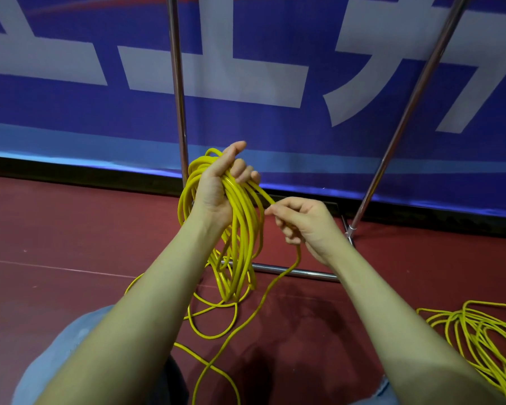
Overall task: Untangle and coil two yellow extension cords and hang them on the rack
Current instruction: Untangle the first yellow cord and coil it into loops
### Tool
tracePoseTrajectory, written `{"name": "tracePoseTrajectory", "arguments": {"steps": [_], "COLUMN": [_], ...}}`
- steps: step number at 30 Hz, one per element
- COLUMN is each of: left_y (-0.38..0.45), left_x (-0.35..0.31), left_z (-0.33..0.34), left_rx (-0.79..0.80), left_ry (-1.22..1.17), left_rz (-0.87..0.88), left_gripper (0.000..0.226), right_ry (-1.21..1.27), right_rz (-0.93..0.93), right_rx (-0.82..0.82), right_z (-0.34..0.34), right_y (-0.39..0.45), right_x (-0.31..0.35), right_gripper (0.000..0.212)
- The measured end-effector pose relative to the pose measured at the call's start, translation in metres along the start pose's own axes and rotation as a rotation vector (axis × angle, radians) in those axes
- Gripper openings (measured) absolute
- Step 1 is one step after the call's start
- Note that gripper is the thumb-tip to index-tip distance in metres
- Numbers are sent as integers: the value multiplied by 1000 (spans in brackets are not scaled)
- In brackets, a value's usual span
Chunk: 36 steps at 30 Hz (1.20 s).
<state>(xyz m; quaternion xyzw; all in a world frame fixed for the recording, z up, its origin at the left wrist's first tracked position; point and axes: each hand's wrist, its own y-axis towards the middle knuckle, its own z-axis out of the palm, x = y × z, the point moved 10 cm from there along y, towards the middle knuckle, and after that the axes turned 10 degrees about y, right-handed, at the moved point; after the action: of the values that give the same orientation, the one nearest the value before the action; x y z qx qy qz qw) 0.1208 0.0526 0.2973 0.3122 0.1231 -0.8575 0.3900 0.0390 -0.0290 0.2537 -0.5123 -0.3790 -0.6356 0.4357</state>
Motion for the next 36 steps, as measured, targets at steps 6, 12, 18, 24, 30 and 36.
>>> {"name": "tracePoseTrajectory", "arguments": {"steps": [6,12,18,24,30,36], "left_y": [4,5,3,-9,-14,-24], "left_x": [-1,3,8,41,71,89], "left_z": [-9,-11,3,22,16,22], "left_rx": [-20,13,165,374,476,613], "left_ry": [-27,164,468,909,1151,1105], "left_rz": [0,-15,6,25,-68,-187], "left_gripper": [17,20,22,19,15,13], "right_ry": [-71,237,635,961,1072,1091], "right_rz": [266,355,326,319,274,194], "right_rx": [40,-86,-227,-367,-355,-373], "right_z": [-14,-31,-40,-41,-32,-35], "right_y": [-12,-12,-10,-15,-10,-5], "right_x": [-40,-39,3,11,16,18], "right_gripper": [22,11,6,26,45,58]}}
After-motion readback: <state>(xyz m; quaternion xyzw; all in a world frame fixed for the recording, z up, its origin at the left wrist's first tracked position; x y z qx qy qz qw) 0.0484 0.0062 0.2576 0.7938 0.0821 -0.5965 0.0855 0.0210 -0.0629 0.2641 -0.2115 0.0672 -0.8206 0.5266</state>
